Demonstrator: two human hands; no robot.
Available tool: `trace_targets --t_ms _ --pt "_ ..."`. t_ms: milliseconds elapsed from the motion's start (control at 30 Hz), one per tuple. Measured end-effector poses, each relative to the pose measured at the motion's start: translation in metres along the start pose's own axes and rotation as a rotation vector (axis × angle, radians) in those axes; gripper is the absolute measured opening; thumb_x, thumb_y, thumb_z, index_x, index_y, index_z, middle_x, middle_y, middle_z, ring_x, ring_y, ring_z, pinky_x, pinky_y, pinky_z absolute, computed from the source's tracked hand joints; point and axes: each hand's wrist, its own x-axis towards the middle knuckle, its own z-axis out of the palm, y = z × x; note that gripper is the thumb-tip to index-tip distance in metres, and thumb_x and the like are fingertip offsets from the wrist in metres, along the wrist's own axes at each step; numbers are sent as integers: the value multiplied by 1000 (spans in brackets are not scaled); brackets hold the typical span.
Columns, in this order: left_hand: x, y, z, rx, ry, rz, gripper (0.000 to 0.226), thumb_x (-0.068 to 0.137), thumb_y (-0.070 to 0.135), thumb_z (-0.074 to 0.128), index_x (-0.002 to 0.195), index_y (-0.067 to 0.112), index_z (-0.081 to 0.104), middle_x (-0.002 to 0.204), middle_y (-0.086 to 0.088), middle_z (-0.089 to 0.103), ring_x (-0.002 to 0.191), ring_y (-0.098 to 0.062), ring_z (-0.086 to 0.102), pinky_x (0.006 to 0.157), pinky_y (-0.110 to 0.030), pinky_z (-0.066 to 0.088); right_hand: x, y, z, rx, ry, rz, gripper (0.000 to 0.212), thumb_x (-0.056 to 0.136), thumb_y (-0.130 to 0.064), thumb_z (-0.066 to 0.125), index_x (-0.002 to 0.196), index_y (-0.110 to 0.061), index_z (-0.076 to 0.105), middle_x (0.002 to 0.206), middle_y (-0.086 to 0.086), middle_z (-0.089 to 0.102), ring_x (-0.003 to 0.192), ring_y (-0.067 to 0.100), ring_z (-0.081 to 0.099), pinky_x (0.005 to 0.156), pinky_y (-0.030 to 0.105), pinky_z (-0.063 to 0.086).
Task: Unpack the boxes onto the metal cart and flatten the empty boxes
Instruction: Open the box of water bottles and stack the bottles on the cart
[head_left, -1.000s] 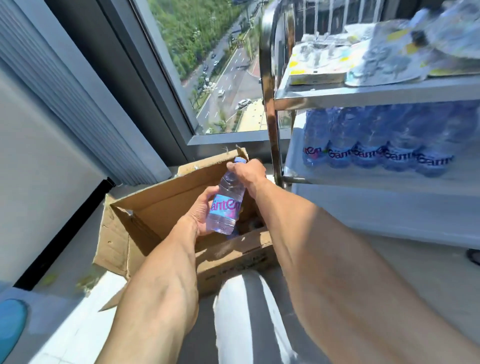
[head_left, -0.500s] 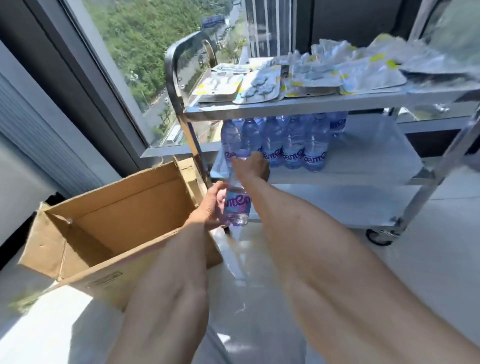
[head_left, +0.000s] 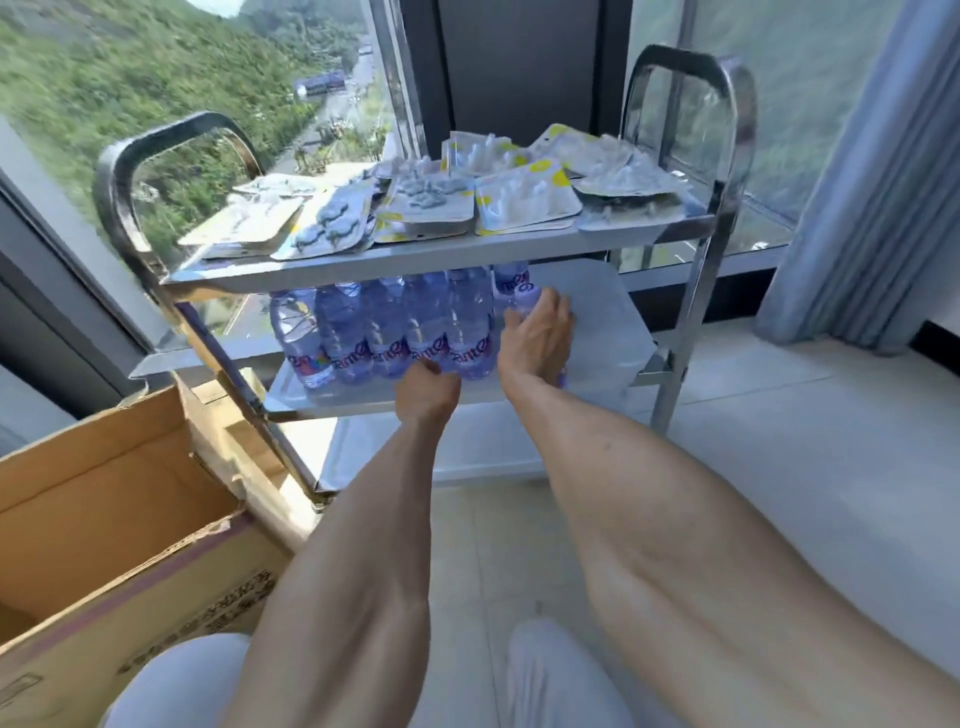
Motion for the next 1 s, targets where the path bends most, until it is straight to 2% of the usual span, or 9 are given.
trace_targets --t_ms 100,300,400,500,567,633,733,900,1000 --pt "20 2 6 82 42 58 28 91 29 53 104 8 64 111 -17 67 109 -38 59 84 -36 45 33 16 14 32 8 1 35 86 -16 67 114 0 55 121 18 53 109 36 49 89 39 34" --pt "52 -12 7 229 96 31 19 90 26 53 101 17 66 109 -11 69 103 -35 62 81 -35 46 78 20 53 109 -60 -1 38 87 -17 68 117 3 54 115 21 55 108 38 51 88 41 38" --pt "60 -15 13 263 124 48 15 91 23 55 100 17 66 107 -10 70 100 -33 64 78 -34 46 76 22 66 179 -59 -78 43 83 -16 70 120 1 56 113 21 57 106 38 52 87 42 41" --pt "66 -22 17 297 127 67 13 88 17 57 98 16 65 104 -10 70 98 -33 64 75 -33 45 63 40 75 121 -86 -73 77 75 -12 68 145 -7 37 129 19 51 118 35 46 100 42 39" --pt "69 -27 21 319 113 60 17 86 14 58 101 15 65 106 -10 70 100 -34 64 79 -36 49 54 58 80 74 -132 126 88 78 -16 69 152 -14 22 139 20 40 122 35 43 104 40 37" --pt "72 -32 24 351 94 59 20 85 14 59 104 14 64 107 -10 69 101 -34 64 81 -37 50 47 77 87 -51 -205 307 77 81 -16 70 146 -8 29 136 20 39 120 37 45 104 40 37" --pt "74 -38 28 422 87 116 14 83 13 59 95 11 64 99 -11 70 93 -33 65 80 -38 53 46 94 97 -179 -250 287 51 81 -9 69 125 0 45 129 19 48 117 35 50 101 37 39" --pt "85 -44 22 511 83 219 16 79 24 64 91 13 62 91 -8 69 87 -33 65 76 -36 54 55 85 118 -182 -215 268 67 80 -8 71 137 -5 34 126 15 53 115 33 53 96 38 45" --pt "102 -47 18 591 61 210 22 79 29 64 92 12 68 95 -10 71 90 -34 65 71 -33 47 62 85 130 -150 -161 230 59 83 -7 67 132 -4 35 121 17 57 111 34 56 91 40 47"
